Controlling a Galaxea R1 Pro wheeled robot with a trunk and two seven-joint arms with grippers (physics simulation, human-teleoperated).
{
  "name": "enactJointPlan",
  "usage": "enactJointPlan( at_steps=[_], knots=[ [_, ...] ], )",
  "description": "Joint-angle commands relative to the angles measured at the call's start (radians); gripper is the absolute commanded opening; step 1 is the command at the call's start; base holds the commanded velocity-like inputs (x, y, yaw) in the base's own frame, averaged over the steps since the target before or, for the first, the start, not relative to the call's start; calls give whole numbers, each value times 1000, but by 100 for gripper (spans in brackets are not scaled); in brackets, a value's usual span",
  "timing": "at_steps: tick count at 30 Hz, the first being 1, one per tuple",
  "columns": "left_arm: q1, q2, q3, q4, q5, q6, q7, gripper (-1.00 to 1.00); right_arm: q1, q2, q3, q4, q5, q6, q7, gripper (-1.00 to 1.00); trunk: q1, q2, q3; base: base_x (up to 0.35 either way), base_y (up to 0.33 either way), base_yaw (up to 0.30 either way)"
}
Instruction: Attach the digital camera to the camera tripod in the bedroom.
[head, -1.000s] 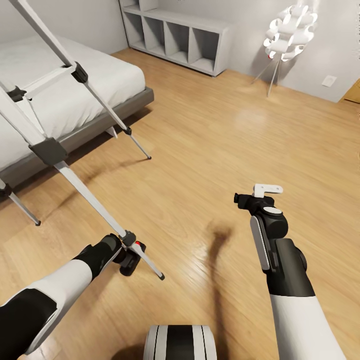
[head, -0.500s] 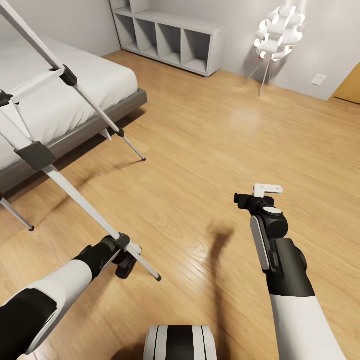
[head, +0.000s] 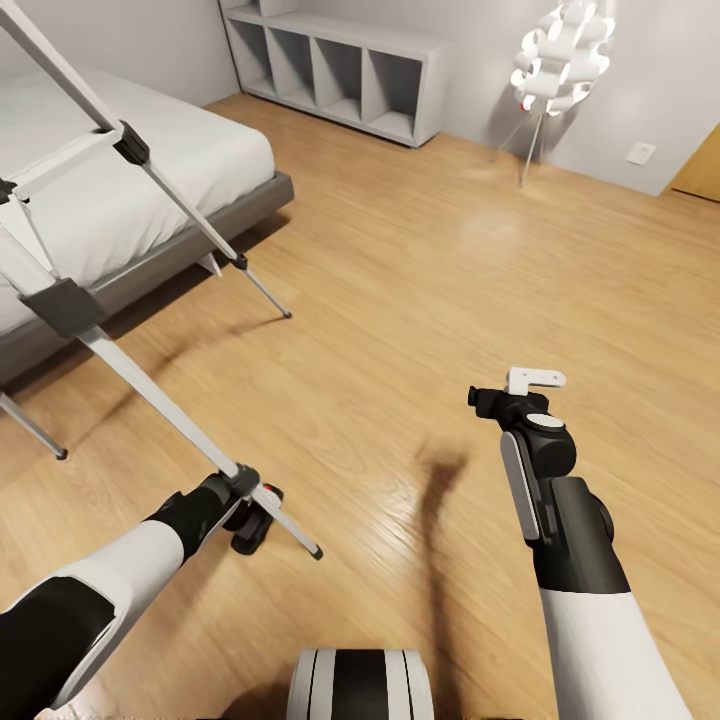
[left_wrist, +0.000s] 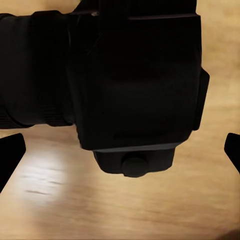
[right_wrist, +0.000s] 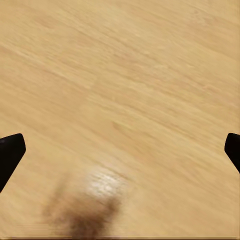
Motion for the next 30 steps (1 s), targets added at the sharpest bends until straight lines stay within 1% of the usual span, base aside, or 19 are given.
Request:
enactJointPlan(
  at_steps=[1, 18, 30],
  knots=[
    [0, 1, -5, -2, 0, 4, -4, 100, -1, 0, 1, -1, 0, 5, -4, 100, 0, -1, -5, 0, 0, 0],
    [0, 0, -5, 10, 0, 3, -4, 100, -1, 0, 1, -1, 0, 5, -4, 100, 8, -5, -70, 0, 0, 0],
    [0, 1, -5, 10, -1, 3, -4, 100, -1, 1, 1, -1, 0, 5, -4, 100, 8, -5, -70, 0, 0, 0]
  ],
)
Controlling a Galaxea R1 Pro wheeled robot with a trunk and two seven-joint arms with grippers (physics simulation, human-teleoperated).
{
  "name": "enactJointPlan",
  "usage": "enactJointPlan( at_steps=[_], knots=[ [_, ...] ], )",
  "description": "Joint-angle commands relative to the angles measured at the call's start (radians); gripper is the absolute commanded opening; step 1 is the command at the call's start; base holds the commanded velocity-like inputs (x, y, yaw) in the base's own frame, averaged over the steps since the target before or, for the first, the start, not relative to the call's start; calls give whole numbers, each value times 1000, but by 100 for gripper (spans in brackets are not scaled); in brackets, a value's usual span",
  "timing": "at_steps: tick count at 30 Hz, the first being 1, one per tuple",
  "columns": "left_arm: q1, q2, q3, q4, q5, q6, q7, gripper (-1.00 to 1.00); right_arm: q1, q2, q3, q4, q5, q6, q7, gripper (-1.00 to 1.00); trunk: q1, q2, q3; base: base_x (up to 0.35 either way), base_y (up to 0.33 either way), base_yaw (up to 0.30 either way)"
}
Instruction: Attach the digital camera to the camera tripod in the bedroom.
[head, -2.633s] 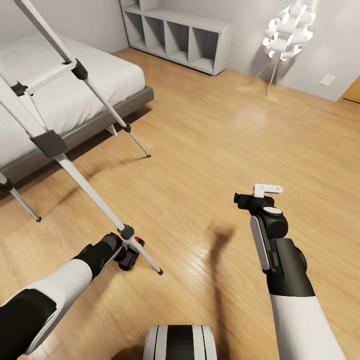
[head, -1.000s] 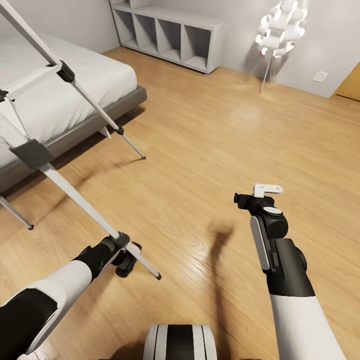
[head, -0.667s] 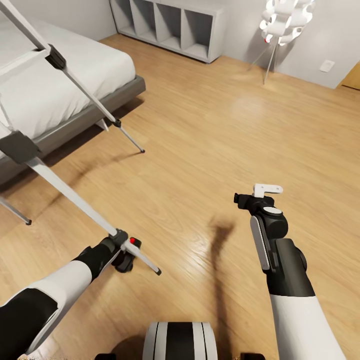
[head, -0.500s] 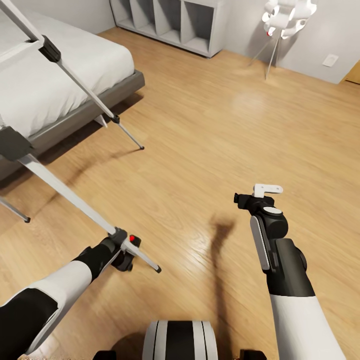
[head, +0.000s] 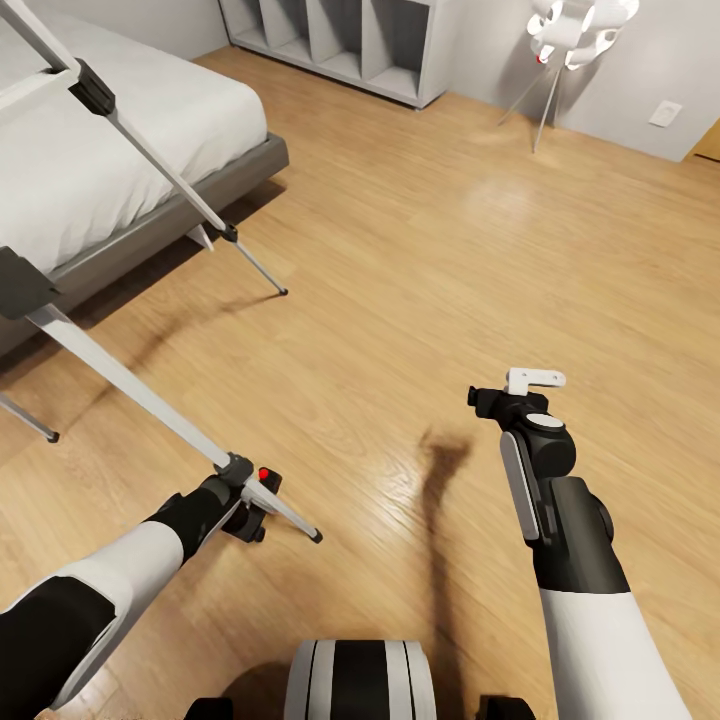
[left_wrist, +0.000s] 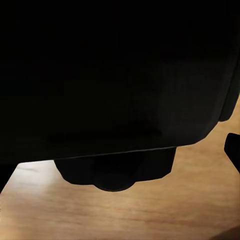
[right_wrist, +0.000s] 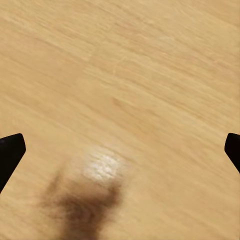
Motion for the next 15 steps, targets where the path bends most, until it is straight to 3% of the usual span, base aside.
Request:
enactJointPlan(
  at_steps=[1, 15],
  knots=[
    [0, 1, -5, -2, 0, 4, -4, 100, -1, 0, 1, -1, 0, 5, -4, 100, 0, 0, -1, 0, 0, 0],
    [0, 1, -5, -3, 0, 4, -3, 100, -1, -6, 1, 8, 3, 4, -3, 100, 0, 0, -1, 0, 0, 0]
  ],
)
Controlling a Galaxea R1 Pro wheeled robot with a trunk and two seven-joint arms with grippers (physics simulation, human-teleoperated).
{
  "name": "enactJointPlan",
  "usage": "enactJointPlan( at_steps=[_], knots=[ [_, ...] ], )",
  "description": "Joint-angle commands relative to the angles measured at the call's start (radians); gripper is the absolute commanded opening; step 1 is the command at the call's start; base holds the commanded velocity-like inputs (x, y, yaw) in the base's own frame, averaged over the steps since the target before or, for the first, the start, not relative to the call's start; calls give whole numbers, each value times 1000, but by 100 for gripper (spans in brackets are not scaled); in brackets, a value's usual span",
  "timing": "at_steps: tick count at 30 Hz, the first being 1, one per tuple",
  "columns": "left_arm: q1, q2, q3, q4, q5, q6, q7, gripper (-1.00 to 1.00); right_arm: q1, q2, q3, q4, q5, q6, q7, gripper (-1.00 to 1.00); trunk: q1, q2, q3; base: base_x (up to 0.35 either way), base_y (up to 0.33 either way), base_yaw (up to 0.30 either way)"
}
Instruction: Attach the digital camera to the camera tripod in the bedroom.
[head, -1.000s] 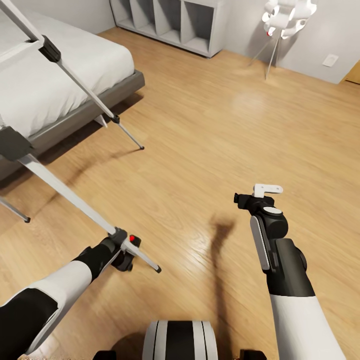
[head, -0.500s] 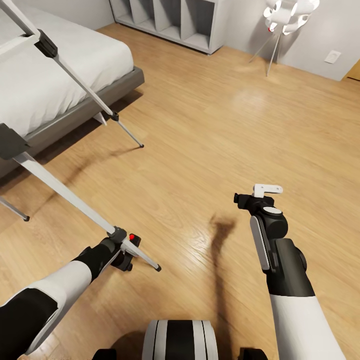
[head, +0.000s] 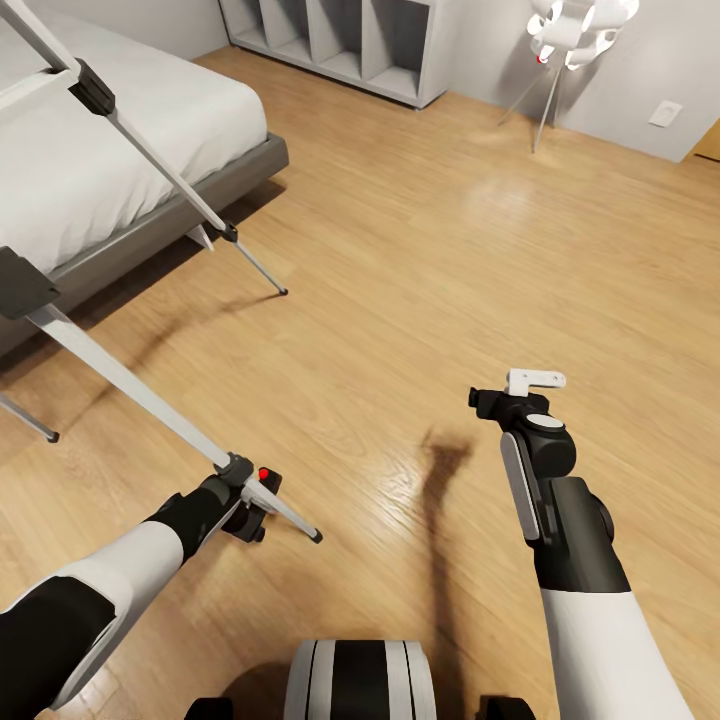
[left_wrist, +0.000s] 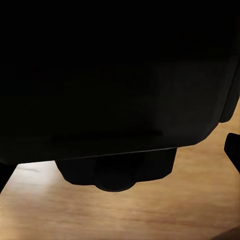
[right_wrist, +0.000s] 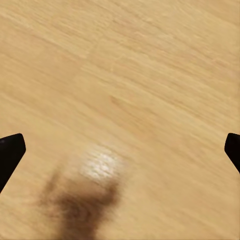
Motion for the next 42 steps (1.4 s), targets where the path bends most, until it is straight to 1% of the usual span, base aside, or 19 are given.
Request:
enactJointPlan(
  at_steps=[1, 18, 19, 23, 34, 42],
  knots=[
    [0, 1, -5, -2, 0, 4, -4, 100, -1, 0, 1, -1, 0, 5, -4, 100, 0, 0, -1, 0, 0, 0],
    [0, -1, -5, -3, 0, 4, -6, 100, -1, 3, 1, -1, -3, 4, -4, 100, 0, 0, -1, 0, 0, 0],
    [0, -1, -5, -3, 0, 3, -6, -100, -1, 3, 1, -1, -3, 4, -4, 100, 0, 0, -1, 0, 0, 0],
    [0, -1, -5, -2, 0, -16, -4, -100, -1, 3, 1, -1, -3, 4, -4, 100, 0, 0, -1, 0, 0, 0],
    [0, -1, -5, -2, 0, -19, -4, -100, -1, 5, 1, -1, -3, 4, -5, 100, 0, 0, 0, 0, 0, 0],
    [0, 0, -5, -2, 0, -19, -4, -100, -1, 5, 1, -1, -3, 4, -5, 100, 0, 0, 10, 0, 0, 0]
  ],
)
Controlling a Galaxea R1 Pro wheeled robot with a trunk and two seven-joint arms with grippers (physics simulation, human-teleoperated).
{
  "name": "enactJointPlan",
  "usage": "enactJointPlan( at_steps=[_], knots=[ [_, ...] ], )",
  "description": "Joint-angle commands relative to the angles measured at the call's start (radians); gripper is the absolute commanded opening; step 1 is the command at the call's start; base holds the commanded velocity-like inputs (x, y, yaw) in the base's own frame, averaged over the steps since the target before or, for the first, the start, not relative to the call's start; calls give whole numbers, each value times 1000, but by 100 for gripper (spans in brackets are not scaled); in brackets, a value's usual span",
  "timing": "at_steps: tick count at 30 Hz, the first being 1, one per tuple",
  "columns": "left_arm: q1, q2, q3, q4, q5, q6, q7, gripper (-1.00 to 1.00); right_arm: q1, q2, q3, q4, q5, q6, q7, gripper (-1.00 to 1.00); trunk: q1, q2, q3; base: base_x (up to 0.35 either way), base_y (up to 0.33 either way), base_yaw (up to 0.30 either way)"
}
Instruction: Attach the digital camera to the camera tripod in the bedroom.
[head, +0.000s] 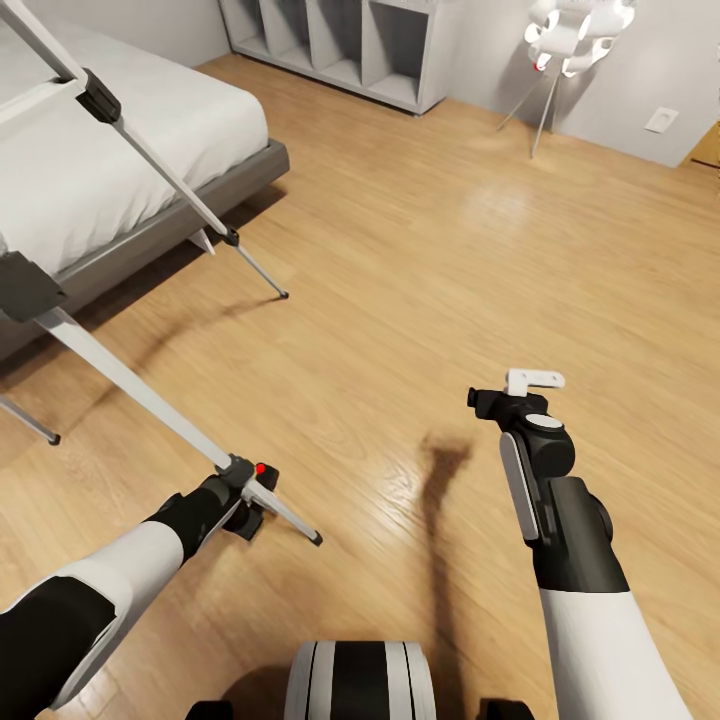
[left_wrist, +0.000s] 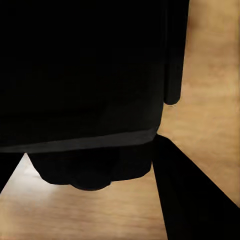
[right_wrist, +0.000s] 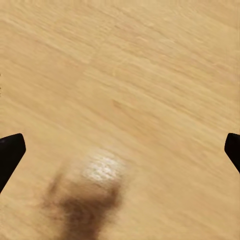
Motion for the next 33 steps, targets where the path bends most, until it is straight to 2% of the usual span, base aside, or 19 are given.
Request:
enactJointPlan(
  at_steps=[1, 2, 25, 33],
  knots=[
    [0, 2, -5, -2, -3, 4, -6, -100, -1, 0, 1, -1, 0, 5, -4, 100, 0, 0, 1, -7, 0, 0],
    [0, 9, -5, -2, -3, 4, -6, -100, -1, 1, 1, -1, 0, 5, -4, 100, 0, 0, 3, -261, 218, 0],
    [0, 9, -5, -2, -3, 4, -6, -100, -1, 2, 1, -1, 0, 5, -4, 100, 0, 0, 39, -224, 256, 0],
    [0, 8, -5, -2, -3, 4, -6, -100, -1, 1, 1, -1, 0, 6, -4, 100, 0, 0, 48, -31, 40, 0]
  ],
)
